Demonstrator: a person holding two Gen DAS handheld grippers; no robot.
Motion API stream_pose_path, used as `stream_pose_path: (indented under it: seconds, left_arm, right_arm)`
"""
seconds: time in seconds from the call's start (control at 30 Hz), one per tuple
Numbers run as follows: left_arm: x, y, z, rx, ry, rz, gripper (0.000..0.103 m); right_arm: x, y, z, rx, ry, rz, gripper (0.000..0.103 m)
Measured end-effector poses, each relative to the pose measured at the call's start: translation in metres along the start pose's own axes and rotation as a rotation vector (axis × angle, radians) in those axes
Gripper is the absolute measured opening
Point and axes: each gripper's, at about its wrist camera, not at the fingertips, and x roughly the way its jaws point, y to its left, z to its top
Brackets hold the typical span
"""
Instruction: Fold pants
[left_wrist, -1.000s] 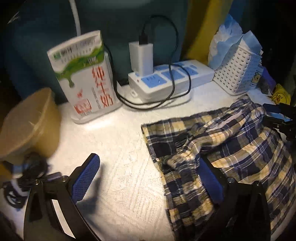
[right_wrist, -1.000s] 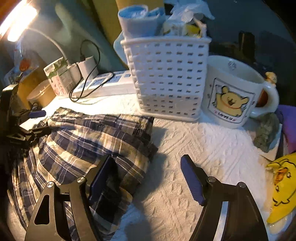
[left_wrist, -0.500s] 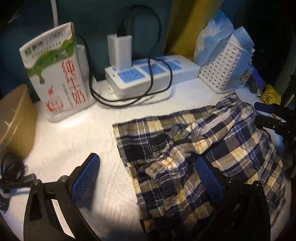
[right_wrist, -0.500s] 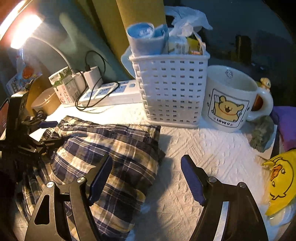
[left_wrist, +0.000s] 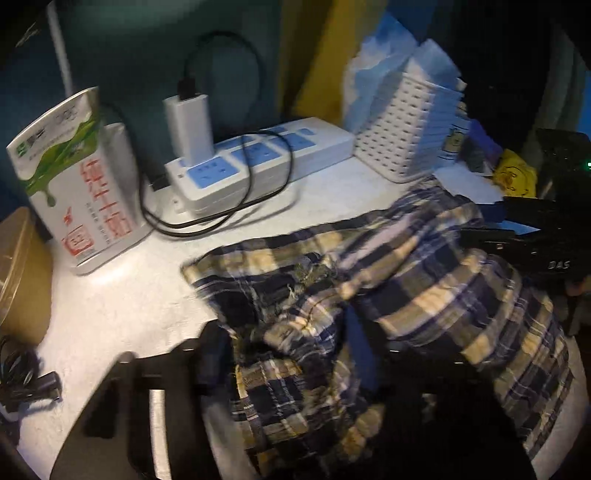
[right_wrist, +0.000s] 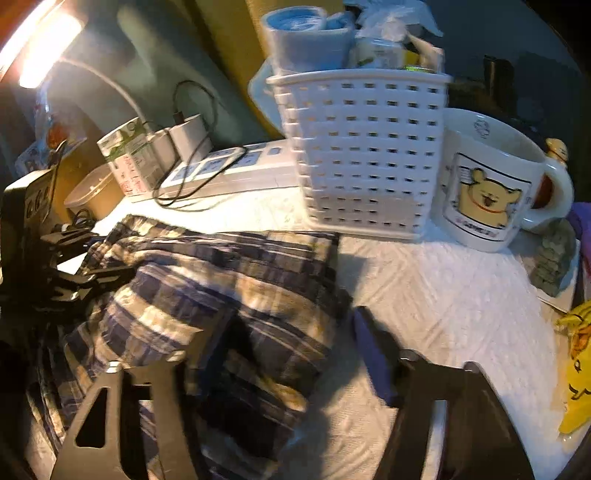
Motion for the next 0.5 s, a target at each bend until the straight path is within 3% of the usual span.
stream_pose_path:
  seconds: [0.17, 0.23, 0.3, 0.5]
  left_arm:
    - [-0.005, -0.008, 0.003, 0.016, -0.005, -0.008, 0.026]
    - [-0.009, -0.012, 0.005, 0.019, -0.015, -0.005, 0.025]
    - [-0.018, -0.011, 0.007, 0.012, -0.027, -0.004, 0.024]
    - [-0.064, -0.017, 0.007, 0.008, -0.124, 0.010, 0.023]
  right_arm:
    - [0.002, 0.008, 0.000, -0.037, 0.004, 0.015, 0.037]
    - [-0.001, 0.006, 0.000, -0.027, -0.009, 0.038, 0.022]
    - [-0.006, 0.006, -0.001, -0.030, -0.030, 0.030, 0.019]
    - [-0.039, 0.043, 0.001, -0.170, -0.126, -0.119, 0.016]
